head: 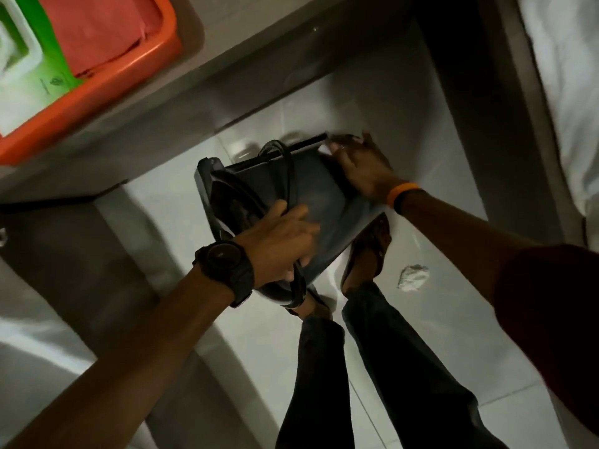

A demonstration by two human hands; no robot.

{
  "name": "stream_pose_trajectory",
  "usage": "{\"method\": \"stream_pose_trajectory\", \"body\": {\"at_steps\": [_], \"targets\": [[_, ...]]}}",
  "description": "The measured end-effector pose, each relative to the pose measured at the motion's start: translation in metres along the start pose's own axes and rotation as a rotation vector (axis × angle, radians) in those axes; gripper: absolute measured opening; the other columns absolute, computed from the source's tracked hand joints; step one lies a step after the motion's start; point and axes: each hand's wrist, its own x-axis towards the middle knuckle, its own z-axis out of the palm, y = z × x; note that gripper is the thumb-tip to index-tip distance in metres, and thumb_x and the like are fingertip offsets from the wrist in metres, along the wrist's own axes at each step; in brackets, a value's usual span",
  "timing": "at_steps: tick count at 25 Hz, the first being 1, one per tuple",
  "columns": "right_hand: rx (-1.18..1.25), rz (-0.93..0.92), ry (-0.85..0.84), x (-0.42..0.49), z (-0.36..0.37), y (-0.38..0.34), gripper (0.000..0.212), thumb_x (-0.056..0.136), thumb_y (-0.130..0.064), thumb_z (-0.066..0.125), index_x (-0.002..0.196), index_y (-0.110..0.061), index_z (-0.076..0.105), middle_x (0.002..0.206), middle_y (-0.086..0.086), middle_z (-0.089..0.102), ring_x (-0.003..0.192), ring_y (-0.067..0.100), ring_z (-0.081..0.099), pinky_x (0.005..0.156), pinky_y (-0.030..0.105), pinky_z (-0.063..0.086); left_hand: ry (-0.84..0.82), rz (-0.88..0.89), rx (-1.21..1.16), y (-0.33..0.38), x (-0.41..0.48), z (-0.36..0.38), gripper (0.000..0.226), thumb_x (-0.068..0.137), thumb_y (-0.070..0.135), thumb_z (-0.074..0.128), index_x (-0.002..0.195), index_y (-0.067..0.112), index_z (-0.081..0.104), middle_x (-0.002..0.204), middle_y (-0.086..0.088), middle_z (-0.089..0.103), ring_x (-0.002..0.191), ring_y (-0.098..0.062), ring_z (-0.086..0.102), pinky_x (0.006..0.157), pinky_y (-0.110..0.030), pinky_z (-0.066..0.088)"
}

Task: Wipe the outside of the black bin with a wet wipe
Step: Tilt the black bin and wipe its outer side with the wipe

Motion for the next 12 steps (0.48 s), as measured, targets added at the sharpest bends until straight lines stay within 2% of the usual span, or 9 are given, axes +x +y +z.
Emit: {"method": "stream_pose_trajectory", "body": {"at_steps": [1, 2, 5, 6, 7, 8, 10, 11, 12], "targets": [[-0.022, 0.084, -0.052, 0.01, -0.004, 0.0, 0.047, 0.11, -0.027, 0.02, 0.153, -0.017, 0.035, 0.162, 0.007, 0.032, 0.153, 0.019, 0.024, 0.128, 0.044, -0.002, 0.004, 0.011, 0.038, 0.004, 0.001, 0.0, 0.014, 0.077, 0.017, 0.071, 0.085, 0.024, 0.062, 0.106, 0.007, 0.055, 0.113, -0.022, 0.038, 0.074, -0.032, 0.008], [-0.036, 0.032, -0.065, 0.012, -0.002, -0.012, 0.048, 0.109, -0.025, 0.019, 0.154, -0.015, 0.035, 0.162, 0.009, 0.032, 0.153, 0.021, 0.024, 0.128, 0.042, -0.004, 0.006, 0.023, 0.07, 0.007, 0.003, -0.002, 0.011, 0.078, 0.014, 0.068, 0.084, 0.022, 0.062, 0.105, 0.005, 0.056, 0.112, -0.023, 0.038, 0.076, -0.033, 0.009], [0.141, -0.433, -0.075, -0.026, 0.015, -0.051, 0.05, 0.106, -0.025, 0.022, 0.152, -0.012, 0.037, 0.16, 0.01, 0.036, 0.152, 0.016, 0.024, 0.125, 0.021, -0.012, 0.002, 0.019, 0.063, 0.013, 0.008, -0.006, 0.011, 0.078, 0.011, 0.067, 0.085, 0.02, 0.064, 0.104, 0.005, 0.057, 0.11, -0.022, 0.038, 0.08, -0.033, 0.013], [0.153, -0.543, -0.072, -0.036, 0.021, -0.047, 0.05, 0.106, -0.027, 0.024, 0.153, -0.014, 0.035, 0.161, 0.007, 0.035, 0.153, 0.015, 0.023, 0.124, 0.019, -0.012, 0.0, 0.004, 0.029, 0.012, 0.008, -0.007, 0.013, 0.078, 0.012, 0.069, 0.086, 0.02, 0.063, 0.104, 0.005, 0.056, 0.111, -0.022, 0.038, 0.081, -0.033, 0.014], [0.124, -0.566, -0.053, -0.038, 0.02, -0.038, 0.049, 0.107, -0.029, 0.026, 0.154, -0.017, 0.033, 0.162, 0.005, 0.033, 0.154, 0.015, 0.022, 0.126, 0.024, -0.01, 0.0, -0.007, 0.002, 0.01, 0.007, -0.007, 0.014, 0.078, 0.015, 0.071, 0.086, 0.021, 0.062, 0.105, 0.006, 0.055, 0.112, -0.022, 0.038, 0.081, -0.032, 0.013], [0.087, -0.479, -0.031, -0.033, 0.017, -0.024, 0.049, 0.107, -0.03, 0.026, 0.154, -0.02, 0.032, 0.162, 0.004, 0.032, 0.154, 0.017, 0.021, 0.127, 0.031, -0.007, 0.0, -0.01, -0.011, 0.009, 0.007, -0.006, 0.015, 0.077, 0.017, 0.073, 0.084, 0.023, 0.061, 0.105, 0.006, 0.055, 0.112, -0.022, 0.037, 0.08, -0.032, 0.012], [0.111, -0.068, 0.028, -0.018, 0.005, 0.01, 0.048, 0.109, -0.031, 0.023, 0.154, -0.023, 0.033, 0.163, 0.002, 0.031, 0.154, 0.019, 0.022, 0.129, 0.038, -0.001, 0.001, 0.0, -0.03, 0.009, 0.006, -0.003, 0.021, 0.076, 0.018, 0.075, 0.079, 0.027, 0.056, 0.103, 0.008, 0.052, 0.111, -0.021, 0.035, 0.076, -0.031, 0.008], [0.147, 0.067, 0.039, -0.016, 0.001, 0.022, 0.047, 0.109, -0.03, 0.022, 0.155, -0.022, 0.033, 0.164, 0.002, 0.03, 0.154, 0.02, 0.022, 0.129, 0.039, 0.0, 0.005, 0.005, -0.036, 0.009, 0.005, 0.0, 0.024, 0.074, 0.017, 0.076, 0.077, 0.028, 0.055, 0.099, 0.008, 0.051, 0.11, -0.02, 0.036, 0.074, -0.03, 0.006], [0.15, 0.049, 0.061, -0.022, 0.002, 0.02, 0.048, 0.109, -0.028, 0.022, 0.155, -0.02, 0.032, 0.164, 0.003, 0.029, 0.155, 0.021, 0.021, 0.128, 0.039, 0.0, 0.014, 0.013, -0.039, 0.008, 0.005, 0.002, 0.026, 0.072, 0.015, 0.076, 0.075, 0.028, 0.054, 0.096, 0.009, 0.048, 0.109, -0.02, 0.036, 0.072, -0.03, 0.004]]}}
